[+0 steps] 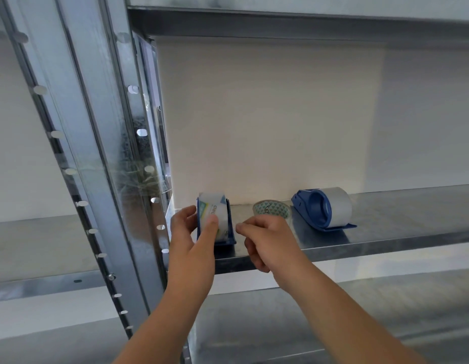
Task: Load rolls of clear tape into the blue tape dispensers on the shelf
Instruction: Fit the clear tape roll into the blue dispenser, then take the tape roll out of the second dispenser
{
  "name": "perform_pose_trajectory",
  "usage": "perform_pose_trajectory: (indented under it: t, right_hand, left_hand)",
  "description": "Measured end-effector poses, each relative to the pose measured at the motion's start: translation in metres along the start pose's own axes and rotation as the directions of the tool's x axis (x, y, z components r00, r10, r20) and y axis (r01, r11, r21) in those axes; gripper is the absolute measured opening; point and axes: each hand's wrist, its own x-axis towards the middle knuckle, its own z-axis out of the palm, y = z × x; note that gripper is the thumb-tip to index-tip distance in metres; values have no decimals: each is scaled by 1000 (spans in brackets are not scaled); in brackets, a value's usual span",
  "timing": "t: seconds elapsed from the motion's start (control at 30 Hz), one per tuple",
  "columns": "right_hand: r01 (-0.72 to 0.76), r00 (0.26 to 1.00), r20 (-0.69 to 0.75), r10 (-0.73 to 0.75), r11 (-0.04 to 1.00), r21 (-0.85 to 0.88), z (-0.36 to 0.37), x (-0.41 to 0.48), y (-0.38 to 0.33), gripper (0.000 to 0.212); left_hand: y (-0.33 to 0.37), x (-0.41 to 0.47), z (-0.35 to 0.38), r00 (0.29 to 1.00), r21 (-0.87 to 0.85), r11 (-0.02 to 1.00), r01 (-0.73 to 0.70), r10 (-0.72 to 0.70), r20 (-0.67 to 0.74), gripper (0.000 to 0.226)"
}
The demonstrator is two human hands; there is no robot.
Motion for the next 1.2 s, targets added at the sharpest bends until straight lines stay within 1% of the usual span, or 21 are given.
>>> perform_pose_trajectory:
  t: [0.13, 0.17, 0.23, 0.3, 0.37, 0.43, 0.47, 0.57, 0.67, 0.73, 0.8, 0.83, 0.9, 0.97, 1.0, 1.03, 1.1, 1.17, 1.2]
  right_hand:
    - [0, 1000, -20, 3, 988, 155, -6, -12, 8, 17]
    - [20, 999, -40, -13, 984, 180, -8, -15, 9, 16]
    - [70, 994, -96, -52, 979, 192, -14, -21, 7, 13]
    - [133, 980, -172, -100, 973, 190, -24, -28, 3, 15]
    - [216, 954, -249, -167, 959, 184, -37, -34, -2, 16]
    - [298, 923, -310, -229, 935, 194, -54, -41, -8, 19]
    - [337, 904, -339, -260, 921, 194, -64, -43, -10, 21]
    - [421, 843, -423, -334, 898, 130, -95, -44, -13, 21]
    - [457, 769, -479, -423, 888, -50, -125, -33, -11, 17]
    - [460, 741, -478, -472, 875, -151, -148, -21, -5, 13]
    - [427, 748, -443, -494, 870, -247, -169, -8, 4, 15]
    - [404, 770, -405, -493, 868, -287, -178, -1, 8, 19]
    - [360, 841, -292, -456, 873, -329, -194, 11, 14, 30]
    - [326, 907, -155, -391, 887, -328, -209, 22, 21, 43]
    - [319, 927, -87, -364, 890, -327, -215, 26, 23, 47]
    - [330, 934, -22, -357, 884, -332, -220, 29, 25, 49]
    - [387, 919, 81, -385, 850, -358, -229, 35, 30, 48]
    - [422, 906, 142, -399, 820, -388, -233, 39, 32, 50]
    - [423, 906, 163, -390, 815, -397, -233, 40, 33, 51]
  left_hand:
    - [0, -33, 1, 995, 45, 994, -99, 99, -15, 50]
    - [0, -40, 3, 987, 70, 985, -160, 161, -11, 51]
    - [4, -45, 9, 940, 162, 926, -340, 342, 21, 41]
    - [6, -43, 20, 875, 237, 843, -482, 474, 92, 27]
    - [8, -39, 36, 826, 219, 796, -564, 550, 126, 17]
    - [12, -38, 56, 785, 170, 767, -619, 598, 162, 14]
    - [14, -38, 67, 776, 145, 765, -628, 602, 187, 15]
    - [19, -43, 98, 811, 110, 819, -564, 523, 264, 21]
    - [22, -43, 129, 872, 148, 894, -422, 355, 338, 21]
    - [18, -40, 155, 908, 219, 917, -333, 250, 336, 21]
    - [16, -38, 179, 944, 284, 923, -260, 181, 275, 21]
    - [15, -36, 190, 960, 320, 918, -232, 164, 226, 20]
    - [14, -33, 209, 982, 399, 899, -180, 139, 130, 24]
    - [11, -31, 223, 995, 451, 887, -100, 80, 64, 29]
    - [9, -30, 228, 998, 456, 888, -60, 43, 47, 29]
    - [6, -29, 231, 999, 449, 893, -29, 9, 47, 29]
    - [0, -27, 236, 999, 427, 904, -11, -11, 48, 45]
    - [-1, -28, 239, 1000, 435, 901, 2, -4, 5, 59]
    - [-1, -28, 241, 1000, 436, 900, 0, 7, -14, 61]
